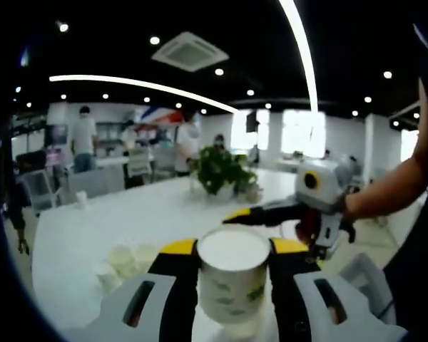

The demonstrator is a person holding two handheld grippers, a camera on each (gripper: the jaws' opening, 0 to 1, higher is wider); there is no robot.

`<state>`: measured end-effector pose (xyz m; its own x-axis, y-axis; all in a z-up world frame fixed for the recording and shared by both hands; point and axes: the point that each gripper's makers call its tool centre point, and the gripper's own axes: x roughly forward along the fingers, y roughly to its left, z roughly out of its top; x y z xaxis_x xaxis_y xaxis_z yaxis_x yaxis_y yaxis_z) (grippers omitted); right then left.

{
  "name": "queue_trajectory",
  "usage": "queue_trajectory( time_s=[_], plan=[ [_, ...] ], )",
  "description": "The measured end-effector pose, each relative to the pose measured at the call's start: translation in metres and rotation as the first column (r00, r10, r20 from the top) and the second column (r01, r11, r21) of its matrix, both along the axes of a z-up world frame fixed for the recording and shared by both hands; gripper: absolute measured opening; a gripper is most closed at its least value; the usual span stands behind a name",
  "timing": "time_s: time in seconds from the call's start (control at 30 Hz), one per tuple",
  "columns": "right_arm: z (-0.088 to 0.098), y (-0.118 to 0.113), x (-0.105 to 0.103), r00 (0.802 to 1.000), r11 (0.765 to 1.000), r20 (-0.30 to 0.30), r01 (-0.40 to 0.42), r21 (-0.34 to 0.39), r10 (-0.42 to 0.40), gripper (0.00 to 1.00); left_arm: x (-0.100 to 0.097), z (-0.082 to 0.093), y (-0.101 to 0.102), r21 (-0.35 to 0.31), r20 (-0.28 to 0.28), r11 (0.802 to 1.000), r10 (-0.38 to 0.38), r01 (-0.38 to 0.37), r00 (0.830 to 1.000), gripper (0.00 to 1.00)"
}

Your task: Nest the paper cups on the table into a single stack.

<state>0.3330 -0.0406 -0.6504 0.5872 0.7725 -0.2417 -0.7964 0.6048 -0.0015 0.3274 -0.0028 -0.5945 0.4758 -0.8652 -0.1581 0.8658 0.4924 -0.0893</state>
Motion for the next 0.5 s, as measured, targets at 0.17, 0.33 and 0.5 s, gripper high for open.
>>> queue_trajectory(
  time_s=[0.17,0.33,0.5],
  plan=[
    [0.002,-0.005,-0.005,1.000,0.999,-0.013,0.022,0.027,-0.022,0.94,-0.002,0.009,-0.004,-0.047,0.003,0.999,-0.011,0.011,1.000,0.37],
    [-0.001,0.003,-0.022,0.995,0.997,-0.101,-0.014,0.075,0.022,0.68,-0.003,0.019,-0.005,-0.089,0.016,0.996,-0.012,0.013,1.000,0.37],
    [0.019,0.014,-0.026,0.989,0.978,-0.136,-0.025,0.209,0.054,0.60,-0.001,0.031,0.000,-0.174,-0.003,0.985,-0.003,0.003,1.000,0.37]
  ],
)
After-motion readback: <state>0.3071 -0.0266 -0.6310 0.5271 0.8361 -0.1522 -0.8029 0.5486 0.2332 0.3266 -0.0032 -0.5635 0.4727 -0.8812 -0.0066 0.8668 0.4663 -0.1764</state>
